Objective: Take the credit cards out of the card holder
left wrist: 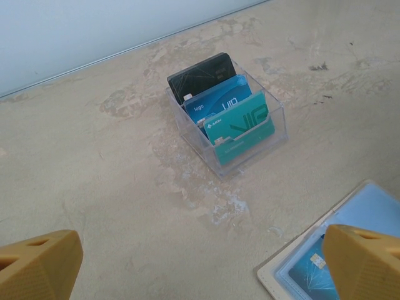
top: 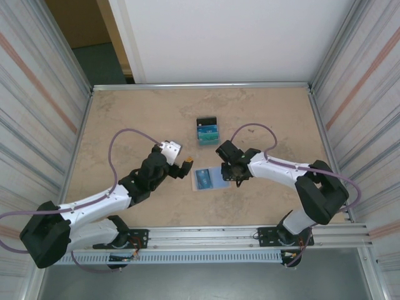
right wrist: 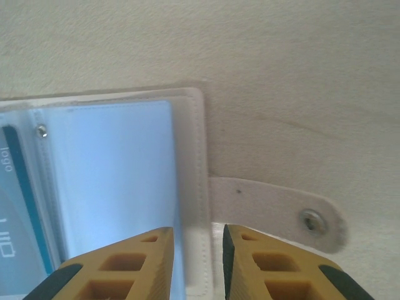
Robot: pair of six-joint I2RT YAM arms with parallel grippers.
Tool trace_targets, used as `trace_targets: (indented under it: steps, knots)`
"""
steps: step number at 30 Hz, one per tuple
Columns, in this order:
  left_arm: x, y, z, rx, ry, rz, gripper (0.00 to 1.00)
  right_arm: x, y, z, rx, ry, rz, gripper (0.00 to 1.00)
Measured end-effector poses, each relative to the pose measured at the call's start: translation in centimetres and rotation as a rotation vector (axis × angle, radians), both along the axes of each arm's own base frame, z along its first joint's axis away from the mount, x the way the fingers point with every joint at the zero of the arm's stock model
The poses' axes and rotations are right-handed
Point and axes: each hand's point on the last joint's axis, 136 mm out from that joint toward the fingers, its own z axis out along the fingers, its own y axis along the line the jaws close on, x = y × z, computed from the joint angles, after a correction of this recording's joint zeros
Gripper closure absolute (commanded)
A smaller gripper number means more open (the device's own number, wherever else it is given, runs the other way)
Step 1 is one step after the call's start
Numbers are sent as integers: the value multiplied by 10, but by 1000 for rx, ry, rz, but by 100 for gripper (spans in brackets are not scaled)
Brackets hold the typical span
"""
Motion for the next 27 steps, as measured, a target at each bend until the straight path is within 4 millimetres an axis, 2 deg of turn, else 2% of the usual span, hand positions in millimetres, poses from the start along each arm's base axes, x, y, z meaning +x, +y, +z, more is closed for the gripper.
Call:
trace_targets:
  steps: [8,15,20,27]
  knots:
    - [0,-5,-9,40,21,-20,1,7,-32,25,101,-65,-109,71]
    - [-8,-29,-26,143,49,-91,1,6,-56,45,223,-126,-183,69]
    - [-15,-48,-43,213,77,-139,1,3,-47,64,310,-169,-152,68]
    - [-16,-48,-73,276,135,-144,1,1,-23,70,410,-161,-78,68]
